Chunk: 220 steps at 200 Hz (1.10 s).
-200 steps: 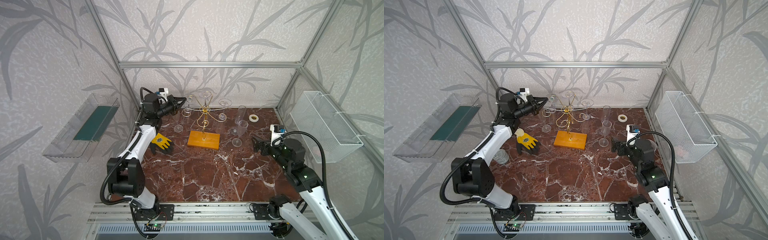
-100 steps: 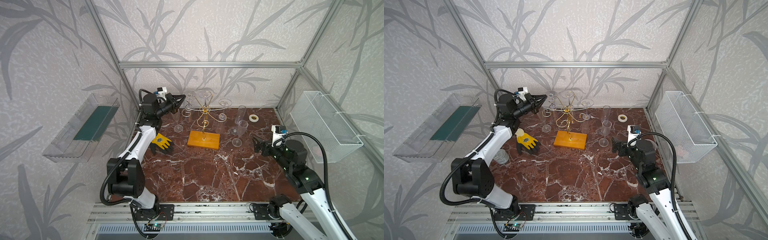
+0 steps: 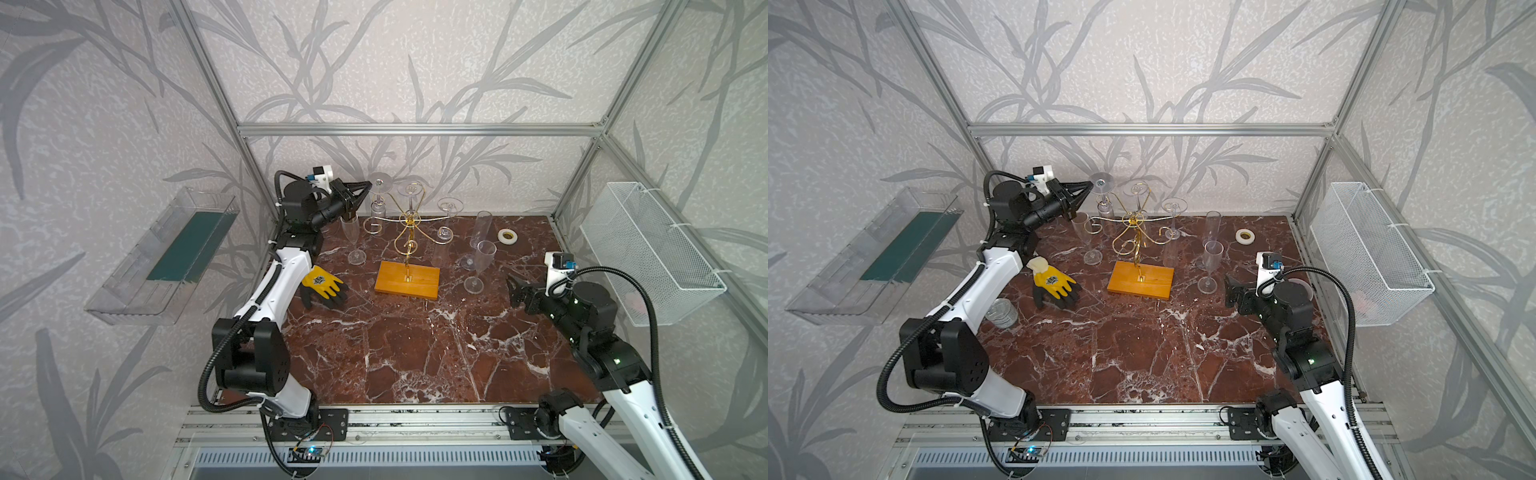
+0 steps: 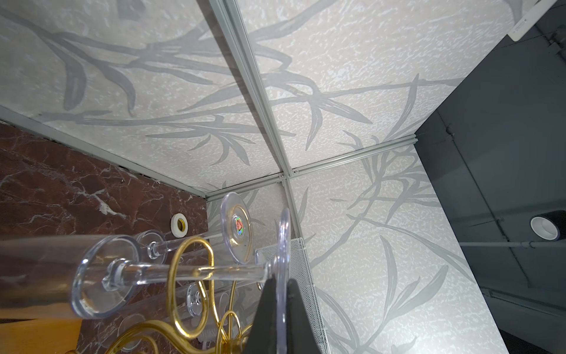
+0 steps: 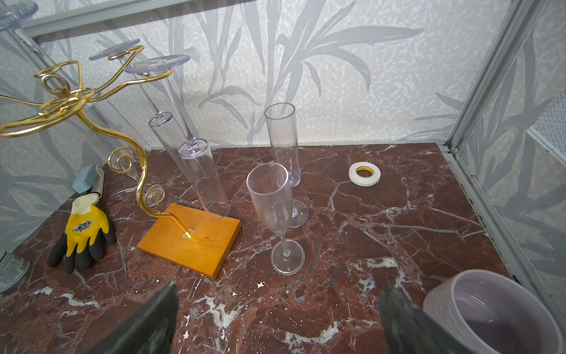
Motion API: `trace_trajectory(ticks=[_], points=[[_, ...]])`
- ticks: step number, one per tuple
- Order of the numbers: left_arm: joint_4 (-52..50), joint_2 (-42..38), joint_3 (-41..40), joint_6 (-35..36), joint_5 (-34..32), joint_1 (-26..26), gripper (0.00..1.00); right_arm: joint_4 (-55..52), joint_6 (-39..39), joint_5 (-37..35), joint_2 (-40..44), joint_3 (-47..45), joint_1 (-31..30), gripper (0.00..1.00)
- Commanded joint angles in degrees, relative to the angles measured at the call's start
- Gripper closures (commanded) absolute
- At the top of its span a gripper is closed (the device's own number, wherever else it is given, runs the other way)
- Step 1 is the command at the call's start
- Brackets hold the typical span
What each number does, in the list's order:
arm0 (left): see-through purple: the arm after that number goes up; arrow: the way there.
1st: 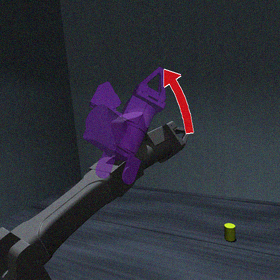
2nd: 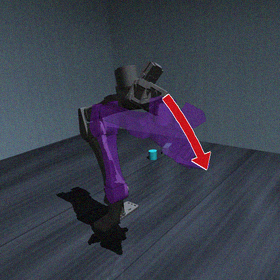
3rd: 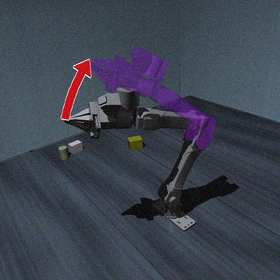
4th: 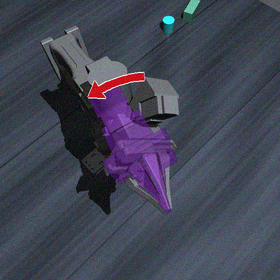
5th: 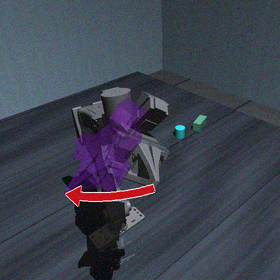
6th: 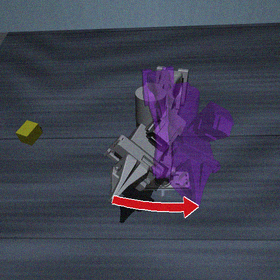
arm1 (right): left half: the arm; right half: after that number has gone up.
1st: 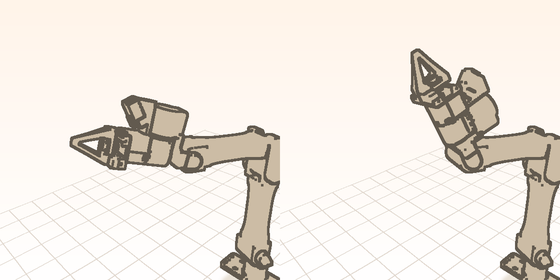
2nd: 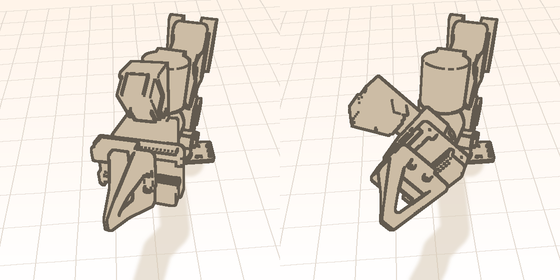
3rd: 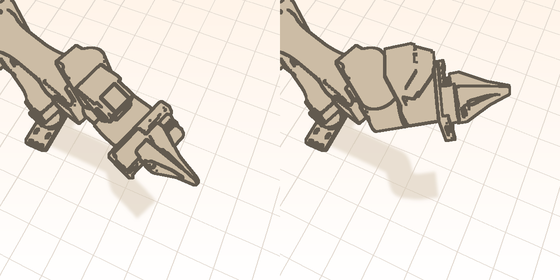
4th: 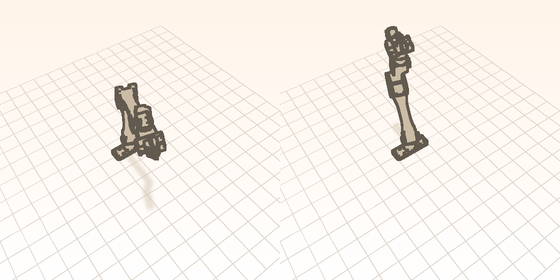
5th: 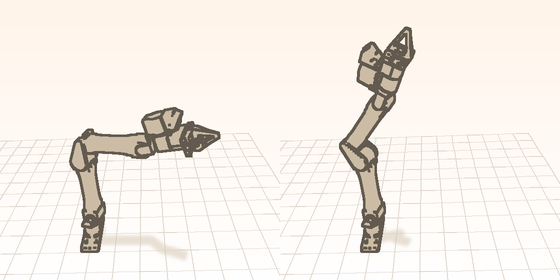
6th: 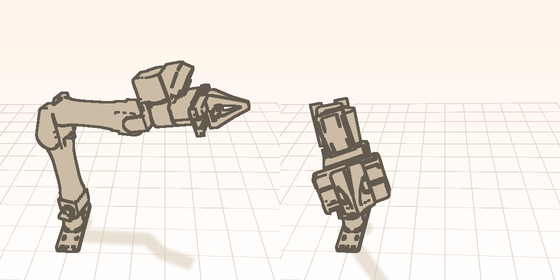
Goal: Take the wine glass off the wine glass rack
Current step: Pick up the wine glass from the wine glass rack.
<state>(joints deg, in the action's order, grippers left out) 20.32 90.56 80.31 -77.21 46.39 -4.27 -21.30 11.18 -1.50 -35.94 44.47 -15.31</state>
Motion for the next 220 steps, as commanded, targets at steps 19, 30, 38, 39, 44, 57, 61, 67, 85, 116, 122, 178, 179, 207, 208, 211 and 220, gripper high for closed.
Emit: trace_trajectory(ticks=[19,30,38,39,44,57,61,67,85,116,122,178,179,207,208,211,220], points=[[-0.63,2.38,4.44,-0.11,2.13,-1.38,1.00,0.21,0.25,-0.52,0.31,-0.08,0.19,0.01],[-0.94,2.68,4.79,-0.22,2.31,-1.59,1.00,0.33,0.27,-0.53,0.26,-0.17,0.19,0.01],[-1.03,2.99,5.04,-0.31,2.47,-1.77,1.00,0.21,0.16,-0.54,0.40,-0.25,0.19,0.01],[-1.05,3.02,5.12,-0.31,2.47,-1.82,1.00,0.21,0.20,-0.53,0.37,-0.26,0.19,0.01],[-1.13,3.07,5.27,-0.39,2.59,-1.93,1.00,0.23,0.20,-0.53,0.41,-0.26,0.19,0.01],[-1.00,3.22,5.40,-0.72,2.99,-2.18,1.00,0.13,0.13,-0.66,0.52,-0.35,0.19,0.01],[-0.99,3.16,5.35,-0.82,3.08,-2.17,1.00,0.12,0.15,-0.74,0.46,-0.35,0.19,0.01],[-0.82,3.01,5.25,-1.07,3.25,-2.25,1.00,0.06,0.12,-0.73,0.52,-0.35,0.24,0.01],[-0.35,2.29,4.29,-1.36,3.35,-2.34,1.00,0.15,-0.01,-0.79,0.61,-0.43,0.25,0.01],[0.21,0.32,1.34,-1.69,3.12,-2.35,1.00,0.18,-0.17,-0.84,0.59,-0.57,0.28,0.01],[0.25,-0.02,0.81,-1.80,3.04,-2.42,1.00,0.22,-0.15,-0.81,0.59,-0.52,0.28,0.01],[-0.08,-3.40,-3.09,-1.82,2.36,-2.41,1.00,0.05,-0.31,-0.44,0.85,-0.50,0.28,0.01],[-0.13,-3.48,-3.16,-1.81,2.33,-2.36,1.00,0.08,-0.30,-0.44,0.82,-0.51,0.28,0.01],[-0.64,-5.32,-4.67,-1.60,1.71,-2.32,1.00,-0.14,-0.46,-0.55,1.14,-0.45,0.37,0.01],[-0.63,-5.36,-4.70,-1.57,1.70,-2.32,1.00,-0.19,-0.46,-0.54,1.14,-0.44,0.41,0.01],[-0.59,-5.64,-4.80,-1.54,1.69,-2.32,1.00,-0.23,-0.39,-0.57,1.14,-0.44,0.37,0.01],[-1.10,-6.21,-5.07,-1.27,1.53,-2.28,1.00,-0.23,-0.46,-0.52,1.24,-0.52,0.37,0.01]])
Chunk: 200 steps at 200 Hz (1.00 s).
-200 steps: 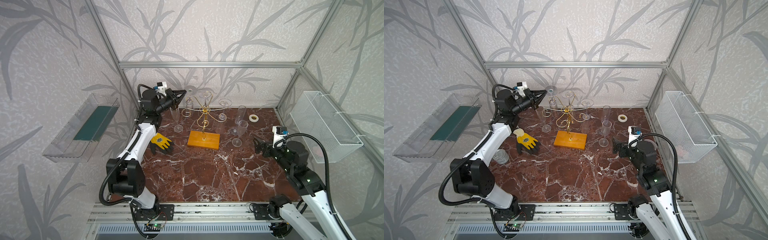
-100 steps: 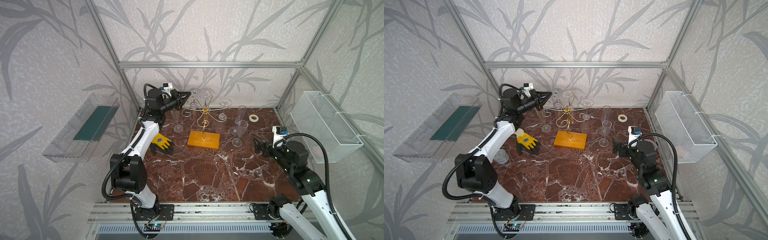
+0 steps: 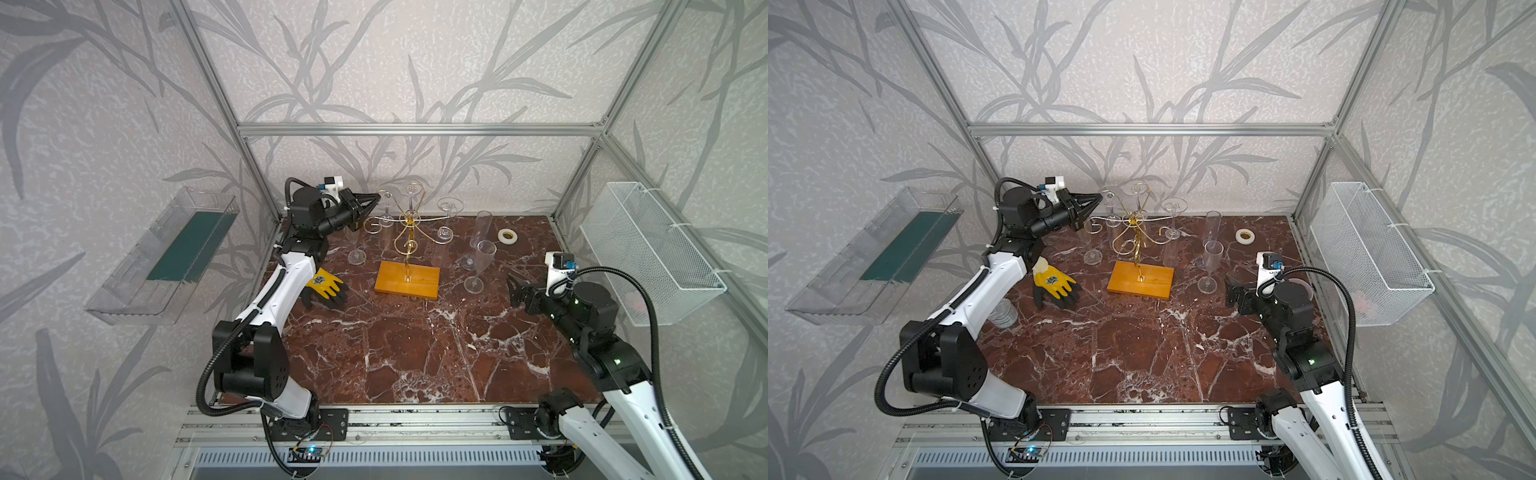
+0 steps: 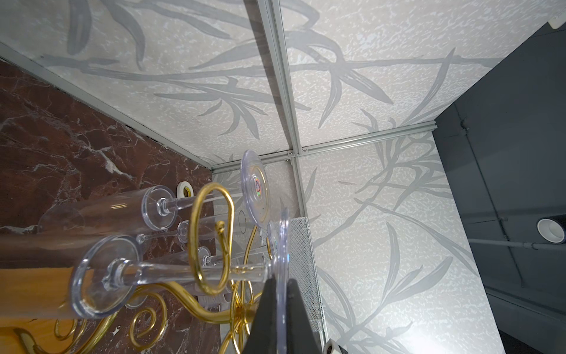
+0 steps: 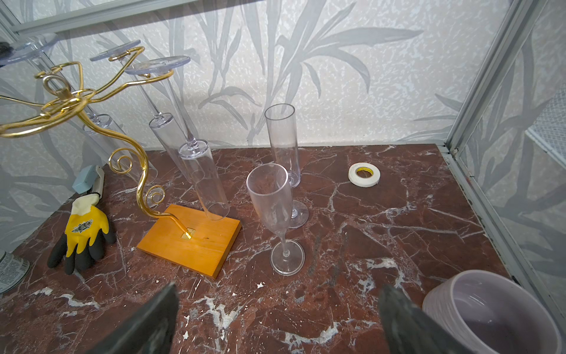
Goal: Take the wine glass off the wine glass rack
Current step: Pick up the wine glass from the wine glass rack.
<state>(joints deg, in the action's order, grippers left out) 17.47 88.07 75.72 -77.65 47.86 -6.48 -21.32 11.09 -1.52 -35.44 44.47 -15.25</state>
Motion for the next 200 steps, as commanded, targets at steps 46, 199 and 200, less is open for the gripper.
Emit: trace_trajectory(ticks=[46,199,200], points=[[0.10,-7.05,-2.25,-0.39,-1.00,0.75,1.00,-0.48,-0.26,-0.50,0.91,-0.35,0.30,0.01],[-4.38,-15.37,-7.43,-3.66,-4.44,5.23,1.00,-0.07,-0.59,1.17,-0.42,1.22,0.48,0.01],[-4.38,-15.42,-7.43,-3.70,-4.44,5.28,1.00,-0.10,-0.61,1.12,-0.42,1.23,0.48,0.01]])
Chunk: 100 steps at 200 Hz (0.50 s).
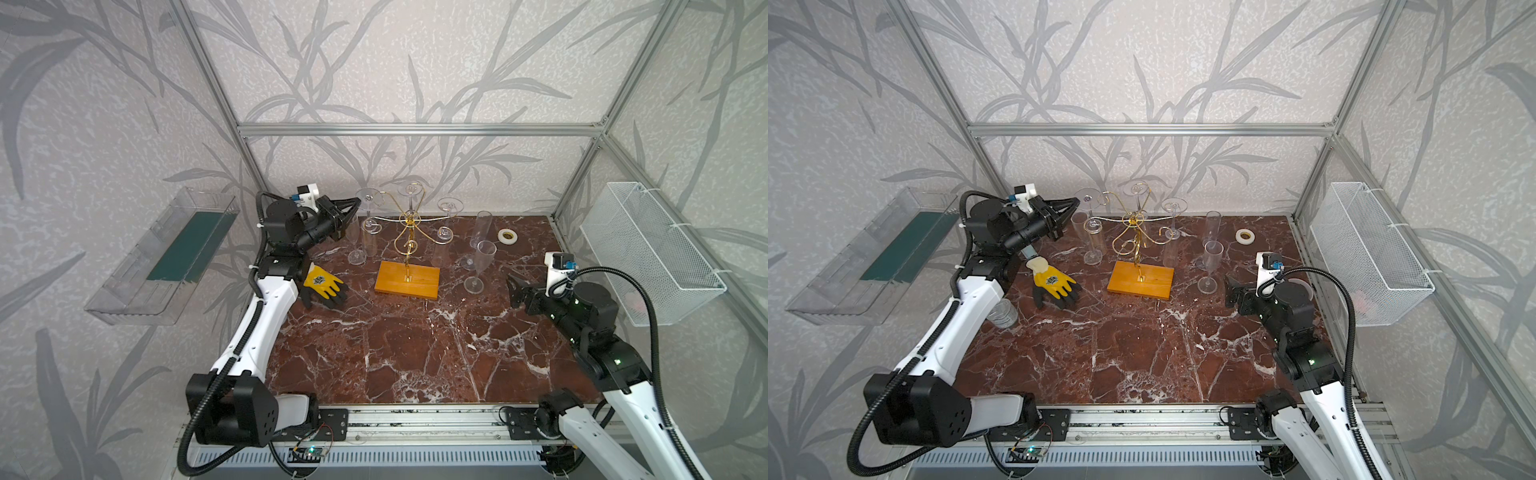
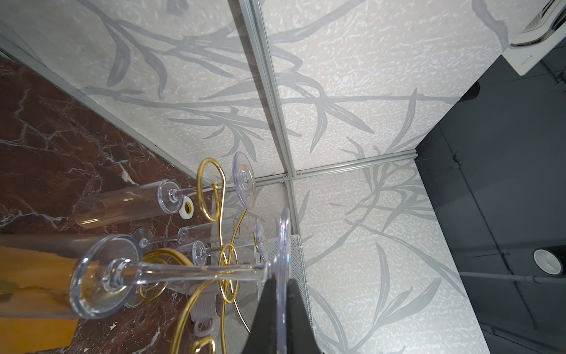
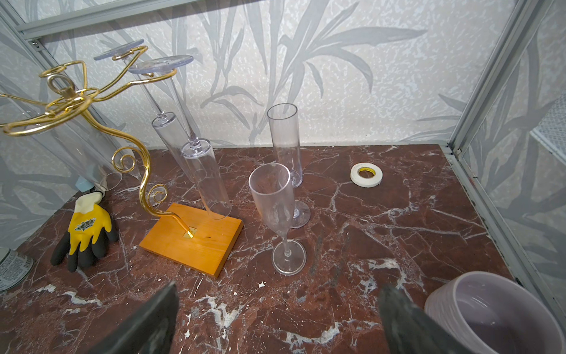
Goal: Take the wine glass off the wine glass rack
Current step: Pick up the wine glass from the wine glass rack.
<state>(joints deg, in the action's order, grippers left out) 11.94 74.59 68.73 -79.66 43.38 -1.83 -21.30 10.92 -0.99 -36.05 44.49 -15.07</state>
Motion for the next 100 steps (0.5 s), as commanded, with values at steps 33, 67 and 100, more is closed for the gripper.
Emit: trace_trajectory(ticks=[33,67,100], points=[[0.44,-3.94,-1.18,-1.73,-0.56,1.59,1.00,-0.30,-0.30,0.53,0.82,1.39,0.30,0.01],[-1.05,-6.97,-2.49,-1.22,-2.26,2.30,1.00,0.05,0.65,1.43,1.17,1.72,0.30,0.01],[-2.72,-10.15,-3.96,0.18,-3.53,3.13,1.00,-0.29,0.65,1.61,0.74,2.78,0.38,0.01]])
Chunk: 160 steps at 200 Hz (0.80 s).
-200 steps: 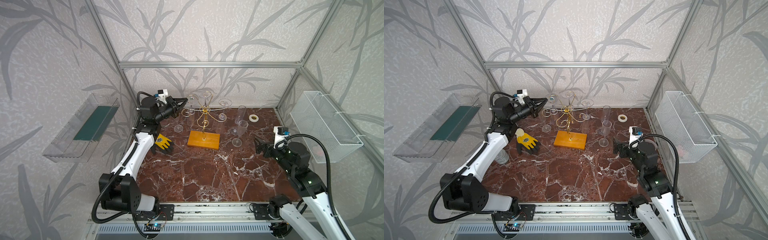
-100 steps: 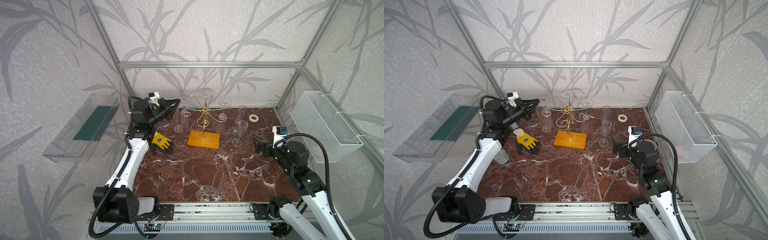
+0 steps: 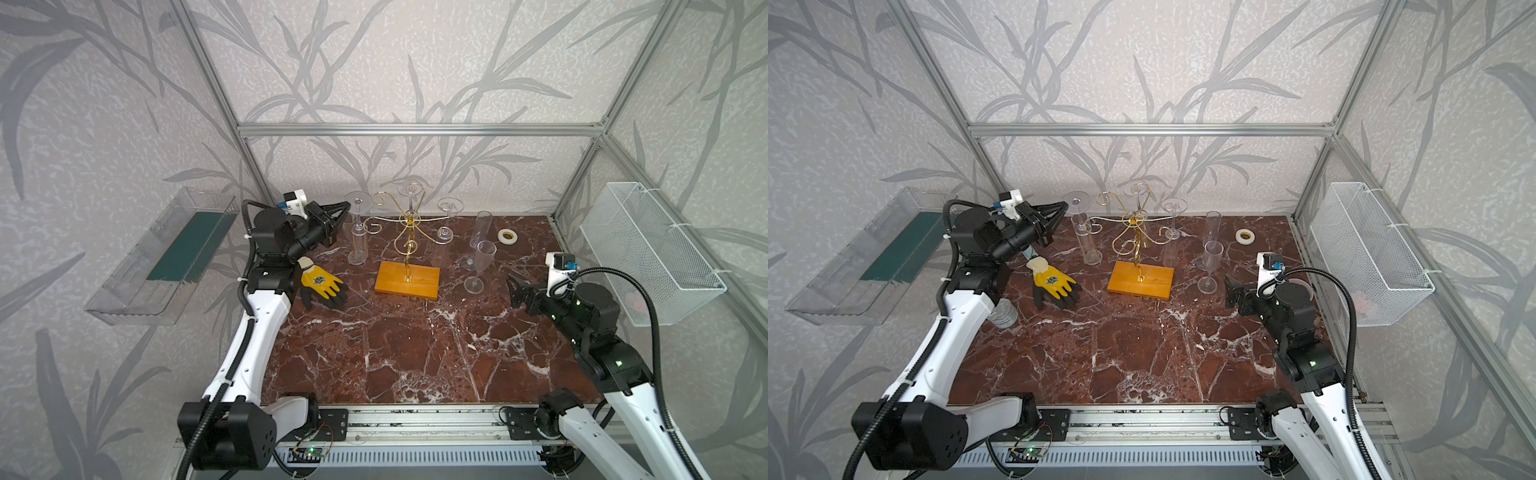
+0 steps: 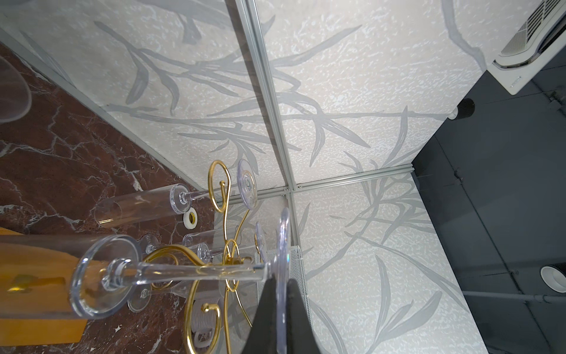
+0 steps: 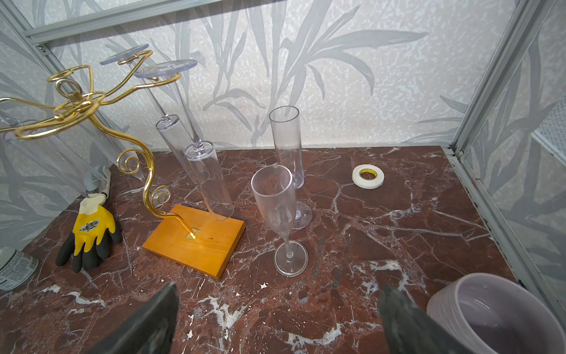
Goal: Take the wine glass off the wine glass rack
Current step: Pick up the wine glass from the wine glass rack.
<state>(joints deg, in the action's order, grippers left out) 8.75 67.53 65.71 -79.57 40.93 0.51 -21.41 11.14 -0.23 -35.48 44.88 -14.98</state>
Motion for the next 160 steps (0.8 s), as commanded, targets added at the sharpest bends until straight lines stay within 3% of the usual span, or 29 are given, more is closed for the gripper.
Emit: trace_trajectory(ticks=[1,116,160], points=[[0.48,-3.18,-1.03,0.06,-1.14,0.84,1.00,-0.15,0.45,0.84,0.21,2.40,0.30,0.01],[-6.29,-10.76,-1.91,6.28,-3.51,3.00,1.00,-0.90,1.57,1.81,1.62,4.64,0.31,0.01],[-12.21,-12.12,1.71,13.43,-4.76,3.05,1.00,-0.86,1.54,2.62,1.91,5.36,0.31,0.01]])
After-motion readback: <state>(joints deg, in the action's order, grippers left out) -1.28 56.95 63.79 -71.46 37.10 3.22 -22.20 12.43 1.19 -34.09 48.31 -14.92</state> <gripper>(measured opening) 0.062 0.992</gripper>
